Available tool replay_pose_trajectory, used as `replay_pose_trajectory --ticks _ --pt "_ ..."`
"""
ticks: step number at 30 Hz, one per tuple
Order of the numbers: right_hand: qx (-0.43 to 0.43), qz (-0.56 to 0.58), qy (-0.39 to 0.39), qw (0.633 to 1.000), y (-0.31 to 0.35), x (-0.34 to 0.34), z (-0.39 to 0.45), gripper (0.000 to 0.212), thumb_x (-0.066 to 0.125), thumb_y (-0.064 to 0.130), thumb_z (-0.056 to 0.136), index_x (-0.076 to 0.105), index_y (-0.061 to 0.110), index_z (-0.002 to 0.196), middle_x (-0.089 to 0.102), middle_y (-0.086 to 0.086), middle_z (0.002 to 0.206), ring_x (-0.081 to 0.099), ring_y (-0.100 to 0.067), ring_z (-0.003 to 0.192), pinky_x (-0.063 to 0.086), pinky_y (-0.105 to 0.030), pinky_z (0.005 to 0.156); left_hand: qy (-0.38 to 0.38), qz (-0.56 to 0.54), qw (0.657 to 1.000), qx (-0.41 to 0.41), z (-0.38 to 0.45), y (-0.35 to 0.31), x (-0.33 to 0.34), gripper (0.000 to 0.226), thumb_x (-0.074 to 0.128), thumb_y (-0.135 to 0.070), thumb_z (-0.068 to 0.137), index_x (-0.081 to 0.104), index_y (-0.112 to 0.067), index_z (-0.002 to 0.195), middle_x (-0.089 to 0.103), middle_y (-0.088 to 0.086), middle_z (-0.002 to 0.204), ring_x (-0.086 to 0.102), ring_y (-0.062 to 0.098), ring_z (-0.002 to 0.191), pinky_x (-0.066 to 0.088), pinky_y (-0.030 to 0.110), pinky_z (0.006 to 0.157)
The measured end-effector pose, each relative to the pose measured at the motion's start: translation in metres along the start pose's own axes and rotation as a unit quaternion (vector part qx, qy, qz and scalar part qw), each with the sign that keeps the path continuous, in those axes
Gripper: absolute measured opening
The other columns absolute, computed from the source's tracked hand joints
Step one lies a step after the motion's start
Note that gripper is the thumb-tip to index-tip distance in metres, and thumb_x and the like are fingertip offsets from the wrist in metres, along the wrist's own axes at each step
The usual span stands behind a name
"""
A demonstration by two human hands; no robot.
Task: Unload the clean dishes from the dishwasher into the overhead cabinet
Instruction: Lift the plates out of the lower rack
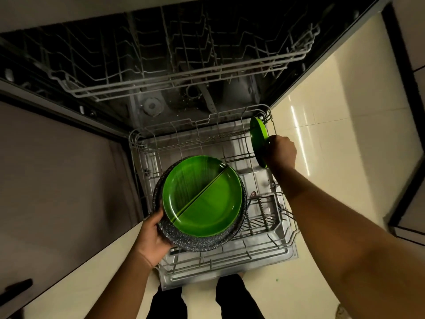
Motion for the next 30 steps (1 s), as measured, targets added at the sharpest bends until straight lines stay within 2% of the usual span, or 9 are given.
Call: replay_pose_trajectory --ticks 5,7,11,15,17,19,21,26,30 --pt "-0.004 0.014 -0.094 0.995 -0.017 -0.042 -0.039 0.021 0.061 0.027 0.090 0.072 0.009 0.089 0.064 -0.009 0.070 0.051 -0.029 0.058 0.035 -0.027 0.057 -0.006 -0.015 1.000 -0.015 -0.006 0.009 -0.003 0.043 0.050 -0.032 0.091 0.061 -0.012 0.126 0.067 0.017 0.121 0.062 0.034 0.111 0.059 0.047 0.076" --pt "0.015 0.084 -0.157 0.984 -0.039 -0.066 -0.062 0.021 0.062 0.027 0.087 0.075 0.014 0.099 0.074 -0.010 0.079 0.061 -0.030 0.065 0.036 -0.025 0.063 -0.005 -0.022 1.000 -0.016 -0.010 0.009 -0.004 0.039 0.048 -0.030 0.093 0.062 -0.011 0.124 0.068 0.017 0.120 0.062 0.034 0.109 0.059 0.047 0.072" --pt "0.095 0.302 -0.219 0.923 -0.088 -0.098 -0.113 0.021 0.058 0.020 0.085 0.076 0.017 0.095 0.073 -0.007 0.074 0.072 -0.023 0.064 0.058 -0.033 0.065 0.010 -0.018 1.000 -0.009 -0.017 0.006 0.000 0.037 0.053 -0.029 0.086 0.074 -0.009 0.109 0.068 0.019 0.119 0.068 0.034 0.102 0.059 0.046 0.073" --pt "0.133 0.486 -0.249 0.827 -0.101 -0.122 -0.176 0.020 0.058 0.008 0.087 0.073 0.012 0.100 0.068 -0.005 0.074 0.067 -0.022 0.063 0.062 -0.036 0.061 0.031 -0.016 0.999 -0.003 -0.028 0.007 0.007 0.036 0.062 -0.030 0.080 0.075 -0.007 0.105 0.067 0.020 0.120 0.070 0.033 0.099 0.060 0.047 0.072" --pt "0.134 0.536 -0.233 0.800 -0.090 -0.124 -0.202 0.020 0.060 0.002 0.090 0.072 0.006 0.106 0.072 0.004 0.070 0.068 -0.020 0.065 0.062 -0.033 0.061 0.042 -0.008 0.999 -0.003 -0.033 0.009 0.009 0.048 0.079 -0.033 0.067 0.075 -0.008 0.107 0.066 0.020 0.121 0.069 0.034 0.102 0.059 0.048 0.074" --pt "0.123 0.560 -0.189 0.797 -0.069 -0.117 -0.220 0.020 0.061 -0.002 0.091 0.072 0.004 0.108 0.074 0.005 0.070 0.068 -0.020 0.062 0.061 -0.033 0.061 0.037 -0.008 0.999 -0.010 -0.038 0.011 0.009 0.041 0.072 -0.033 0.072 0.076 -0.008 0.104 0.067 0.020 0.119 0.070 0.034 0.100 0.059 0.048 0.074" --pt "0.107 0.567 -0.135 0.806 -0.045 -0.103 -0.235 0.023 0.064 -0.004 0.090 0.075 0.012 0.100 0.075 0.001 0.073 0.068 -0.024 0.059 0.060 -0.037 0.061 0.022 -0.014 1.000 -0.015 -0.043 0.015 0.008 0.035 0.057 -0.030 0.081 0.078 -0.009 0.099 0.068 0.020 0.117 0.070 0.033 0.098 0.059 0.046 0.076" --pt "0.082 0.556 -0.019 0.827 0.002 -0.061 -0.263 0.027 0.065 -0.003 0.089 0.078 0.021 0.093 0.076 -0.009 0.081 0.074 -0.034 0.074 0.061 -0.052 0.069 0.037 -0.017 0.999 0.002 -0.063 0.018 0.014 0.032 0.056 -0.028 0.079 0.079 -0.009 0.091 0.073 0.017 0.106 0.073 0.030 0.088 0.060 0.041 0.065" --pt "0.065 0.519 -0.007 0.852 0.012 -0.044 -0.278 0.020 0.072 0.007 0.087 0.079 0.026 0.086 0.065 -0.004 0.089 0.069 -0.035 0.082 0.059 -0.056 0.077 0.065 -0.032 0.997 -0.006 -0.079 0.025 0.011 0.036 0.056 -0.030 0.078 0.078 -0.007 0.094 0.073 0.018 0.107 0.073 0.031 0.090 0.060 0.042 0.064"
Point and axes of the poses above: each hand's wrist, its own z-axis towards the middle knuckle, its own x-axis out of the palm, y = z × x, the point moved 10 cm from there along z, towards the middle knuckle
